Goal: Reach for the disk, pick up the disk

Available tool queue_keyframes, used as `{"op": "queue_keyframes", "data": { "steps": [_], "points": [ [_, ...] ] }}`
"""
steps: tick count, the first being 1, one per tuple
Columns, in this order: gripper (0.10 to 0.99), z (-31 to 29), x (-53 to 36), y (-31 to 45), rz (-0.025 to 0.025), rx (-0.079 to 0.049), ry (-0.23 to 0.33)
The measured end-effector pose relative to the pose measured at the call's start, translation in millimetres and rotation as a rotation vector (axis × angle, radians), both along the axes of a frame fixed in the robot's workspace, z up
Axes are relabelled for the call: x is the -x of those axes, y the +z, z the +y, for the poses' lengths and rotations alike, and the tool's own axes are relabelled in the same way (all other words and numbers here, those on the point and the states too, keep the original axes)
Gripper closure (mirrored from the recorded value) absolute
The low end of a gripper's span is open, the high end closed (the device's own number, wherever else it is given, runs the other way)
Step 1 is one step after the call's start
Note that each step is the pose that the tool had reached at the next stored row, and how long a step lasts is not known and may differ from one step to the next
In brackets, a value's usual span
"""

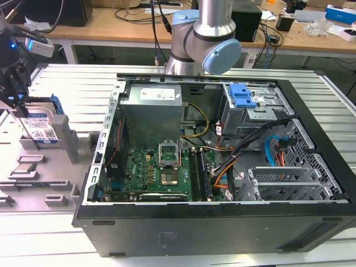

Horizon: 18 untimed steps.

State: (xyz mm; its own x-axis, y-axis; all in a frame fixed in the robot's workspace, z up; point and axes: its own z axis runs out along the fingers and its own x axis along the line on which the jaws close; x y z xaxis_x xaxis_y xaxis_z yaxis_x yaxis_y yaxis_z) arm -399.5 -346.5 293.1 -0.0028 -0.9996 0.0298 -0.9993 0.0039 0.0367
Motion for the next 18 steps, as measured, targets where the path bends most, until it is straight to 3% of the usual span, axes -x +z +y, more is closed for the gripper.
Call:
{"op": "queue_keyframes", "data": {
  "steps": [9,18],
  "points": [
    [0.722,0.0,0.0,0.4,-0.0005,0.000,0.000],
    [0.722,0.1,-0.3,24.1,-0.0001,0.000,0.000]
  ]
}}
